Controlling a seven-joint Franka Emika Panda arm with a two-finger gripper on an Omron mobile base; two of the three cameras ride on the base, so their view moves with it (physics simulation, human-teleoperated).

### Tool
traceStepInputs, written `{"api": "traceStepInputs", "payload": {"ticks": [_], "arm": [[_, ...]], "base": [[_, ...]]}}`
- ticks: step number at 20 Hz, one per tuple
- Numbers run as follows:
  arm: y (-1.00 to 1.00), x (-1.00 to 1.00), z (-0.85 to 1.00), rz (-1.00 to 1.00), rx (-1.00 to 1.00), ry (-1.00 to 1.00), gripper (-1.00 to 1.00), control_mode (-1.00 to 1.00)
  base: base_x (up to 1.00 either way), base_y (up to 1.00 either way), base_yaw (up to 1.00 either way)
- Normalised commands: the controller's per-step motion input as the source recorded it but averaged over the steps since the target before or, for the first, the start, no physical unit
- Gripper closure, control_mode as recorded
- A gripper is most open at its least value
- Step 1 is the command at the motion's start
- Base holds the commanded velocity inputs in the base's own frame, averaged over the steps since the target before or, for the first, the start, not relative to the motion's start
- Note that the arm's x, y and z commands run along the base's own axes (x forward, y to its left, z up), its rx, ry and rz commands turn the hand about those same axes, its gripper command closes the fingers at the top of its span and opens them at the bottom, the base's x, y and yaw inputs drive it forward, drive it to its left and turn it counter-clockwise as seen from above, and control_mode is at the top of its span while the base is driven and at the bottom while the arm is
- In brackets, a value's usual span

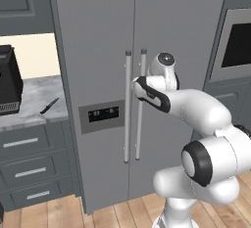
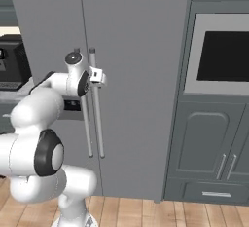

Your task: Retrieve the butter from the fridge and place it on a plate on the dining table. Then retrieve the butter knife by the fridge and place it near the plate.

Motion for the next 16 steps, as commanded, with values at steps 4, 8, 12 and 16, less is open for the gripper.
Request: {"api": "traceStepInputs", "payload": {"ticks": [4,8,12,16], "arm": [[0.0,0.31,-0.09,0.0,0.0,-0.06,-1.0,-1.0],[0.0,0.46,-0.06,0.0,0.0,-0.02,-1.0,-1.0],[0.0,0.45,-0.06,0.0,0.0,0.0,-1.0,-1.0],[0.0,0.39,-0.06,0.0,0.0,-0.02,-1.0,-1.0]], "base": [[0.0,0.0,0.0],[0.0,0.0,0.0],[0.0,0.0,0.0],[0.0,0.0,0.0]]}}
